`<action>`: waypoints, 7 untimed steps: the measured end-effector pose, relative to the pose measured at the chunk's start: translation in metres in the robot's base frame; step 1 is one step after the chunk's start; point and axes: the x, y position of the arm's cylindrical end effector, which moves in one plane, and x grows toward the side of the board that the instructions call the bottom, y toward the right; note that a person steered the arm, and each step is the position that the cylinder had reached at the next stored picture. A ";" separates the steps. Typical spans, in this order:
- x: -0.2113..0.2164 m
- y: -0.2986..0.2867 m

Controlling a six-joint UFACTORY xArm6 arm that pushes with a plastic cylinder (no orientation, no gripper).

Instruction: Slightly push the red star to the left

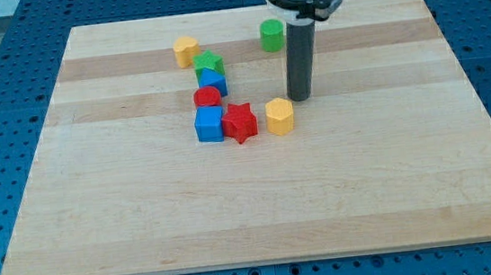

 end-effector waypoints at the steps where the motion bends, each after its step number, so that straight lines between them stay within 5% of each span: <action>1: 0.000 -0.012; 7: 0.032 -0.070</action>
